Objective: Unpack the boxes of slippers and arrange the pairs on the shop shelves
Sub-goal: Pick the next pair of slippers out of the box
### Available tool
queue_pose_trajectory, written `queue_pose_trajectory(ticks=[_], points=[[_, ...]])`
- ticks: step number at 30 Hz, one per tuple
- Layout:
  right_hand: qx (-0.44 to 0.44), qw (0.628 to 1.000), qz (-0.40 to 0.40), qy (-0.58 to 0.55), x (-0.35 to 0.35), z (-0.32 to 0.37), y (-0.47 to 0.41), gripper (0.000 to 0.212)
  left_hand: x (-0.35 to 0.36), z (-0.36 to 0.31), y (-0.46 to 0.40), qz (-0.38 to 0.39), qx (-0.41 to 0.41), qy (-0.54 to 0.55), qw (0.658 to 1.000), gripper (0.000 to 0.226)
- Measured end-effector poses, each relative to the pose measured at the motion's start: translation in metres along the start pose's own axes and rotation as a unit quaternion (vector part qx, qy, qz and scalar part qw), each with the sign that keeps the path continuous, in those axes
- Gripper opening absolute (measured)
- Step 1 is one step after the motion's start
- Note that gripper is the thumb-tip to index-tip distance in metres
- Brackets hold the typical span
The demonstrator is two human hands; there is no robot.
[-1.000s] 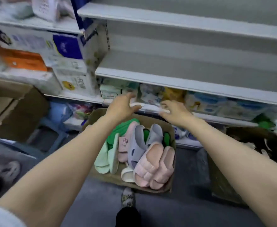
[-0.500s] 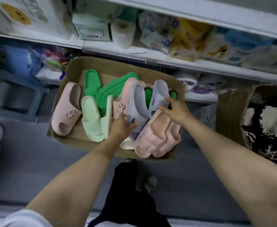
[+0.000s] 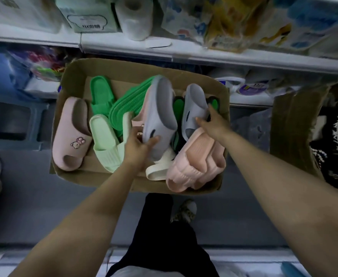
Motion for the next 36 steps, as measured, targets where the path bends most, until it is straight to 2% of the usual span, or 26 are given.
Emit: queue_pose_trajectory(ticks=[3, 7, 10, 12, 15, 18, 22, 27, 33, 36], points=[[0.006, 1.0, 0.009, -0.01, 0.003, 0.004, -0.008, 0.066, -0.027, -0.009, -0.008, -0.029, -0.026, 0.094, 0.995, 0.038], [-0.026, 0.999, -0.045, 0.012, -0.007, 0.028, -0.006, 0.017, -0.05, -0.006, -0.019, -0.028, -0.053, 0.123, 0.991, 0.045], [-0.11, 0.991, -0.071, 0.022, -0.004, 0.067, 0.003, 0.014, -0.065, -0.004, -0.023, -0.054, -0.049, 0.158, 0.985, 0.047], [-0.132, 0.99, -0.053, 0.008, 0.01, 0.082, 0.007, 0.024, -0.072, -0.002, -0.021, -0.066, -0.046, 0.18, 0.98, 0.046], [-0.1, 0.994, -0.039, -0.02, 0.029, 0.083, 0.006, 0.06, -0.079, 0.005, -0.018, -0.068, -0.06, 0.199, 0.976, 0.051], [-0.055, 0.997, -0.054, -0.029, 0.035, 0.075, 0.001, 0.077, -0.079, 0.01, -0.017, -0.054, -0.077, 0.206, 0.974, 0.061], [-0.021, 0.999, -0.033, 0.002, 0.045, 0.068, -0.006, 0.078, -0.074, 0.014, -0.018, -0.034, -0.1, 0.222, 0.969, 0.07], [-0.006, 0.997, 0.025, -0.07, 0.06, 0.066, -0.005, 0.068, -0.071, 0.017, -0.021, -0.058, -0.098, 0.265, 0.958, 0.076], [0.016, 0.982, 0.002, -0.19, 0.063, 0.069, 0.013, 0.099, -0.073, 0.008, -0.017, -0.083, -0.056, 0.278, 0.955, 0.072], [-0.008, 0.978, 0.006, -0.209, 0.056, 0.071, 0.025, 0.092, -0.069, -0.005, -0.008, -0.081, -0.032, 0.271, 0.959, 0.071]])
Point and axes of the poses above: each hand's wrist, its own y-axis away from the middle knuckle, its own x-axis out of the palm, z = x × y, the point moved 9 cm from there along -y, towards the middle knuckle, and after that the axes turned 13 degrees about y, right-handed, at the moved point
